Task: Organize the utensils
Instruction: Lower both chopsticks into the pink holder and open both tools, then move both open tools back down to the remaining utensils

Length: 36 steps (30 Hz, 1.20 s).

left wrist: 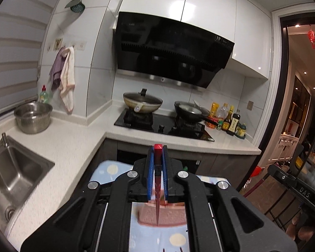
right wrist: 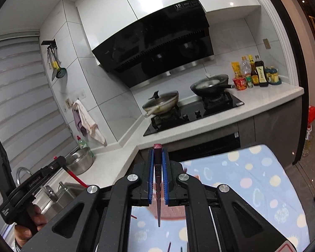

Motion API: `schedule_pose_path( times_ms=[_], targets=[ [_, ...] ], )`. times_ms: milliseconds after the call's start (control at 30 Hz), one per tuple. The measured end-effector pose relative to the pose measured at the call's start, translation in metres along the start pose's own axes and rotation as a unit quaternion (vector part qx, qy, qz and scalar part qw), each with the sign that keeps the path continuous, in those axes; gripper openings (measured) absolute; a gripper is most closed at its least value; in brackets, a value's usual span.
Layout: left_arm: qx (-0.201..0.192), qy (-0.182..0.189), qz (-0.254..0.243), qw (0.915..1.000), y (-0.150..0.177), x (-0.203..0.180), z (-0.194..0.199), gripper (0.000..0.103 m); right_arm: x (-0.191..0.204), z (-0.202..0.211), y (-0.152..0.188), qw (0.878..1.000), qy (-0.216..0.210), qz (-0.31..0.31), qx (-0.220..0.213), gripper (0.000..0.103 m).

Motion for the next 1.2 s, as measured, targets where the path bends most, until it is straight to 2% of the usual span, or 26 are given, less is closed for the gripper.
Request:
schedule_pose_path(
  times_ms=[167, 333, 533, 733, 1033, 1100, 1133, 1200],
  targets=[
    [-0.023, 0.000, -0.005, 0.9997, -0.029, -0.007, -0.021, 0.007, 0.000, -0.027, -0.020, 1.000, -0.001, 0.003, -0.014, 0.007],
    [-0.025, 0.000, -0.013, 0.9996, -0.039, -0.014, -0.050, 0.007, -0.004, -0.054, -0.032, 1.000, 0.004, 0.010, -0.021, 0.007],
    [-0.001, -0.001, -0.018, 0.9998, -0.019, -0.016, -0.087, 0.007, -0.014, -0.086, -0.019, 1.000, 0.022, 0.021, 0.006, 0.007],
    [0.033, -0.008, -0.018, 0.9993, 0.010, -0.008, -0.115, 0.007, -0.025, -0.112, 0.013, 0.998, 0.029, 0.025, 0.047, 0.007],
    [0.063, -0.019, -0.013, 0.9977, 0.038, 0.004, -0.136, 0.008, -0.037, -0.130, 0.043, 0.996, 0.040, 0.012, 0.079, 0.008],
    [0.066, -0.022, -0.011, 0.9975, 0.042, 0.006, -0.137, 0.012, -0.040, -0.129, 0.044, 0.996, 0.042, 0.006, 0.077, 0.016],
    [0.068, -0.027, -0.010, 0.9973, 0.043, 0.007, -0.137, 0.021, -0.040, -0.128, 0.045, 0.996, 0.044, 0.006, 0.075, 0.016],
    [0.067, -0.031, -0.008, 0.9972, 0.045, 0.009, -0.135, 0.029, -0.040, -0.126, 0.044, 0.996, 0.045, 0.008, 0.074, 0.018]
  ],
)
Point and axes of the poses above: each gripper's, at about its wrist camera, not at the fingertips, and z roughly against the way its jaws point, x to its left, y to its underside, the point moved 9 cm from there along -z, roughly the way its jaws point, and after that the axes turned 7 degrees about -y, right-handed, at the moved point
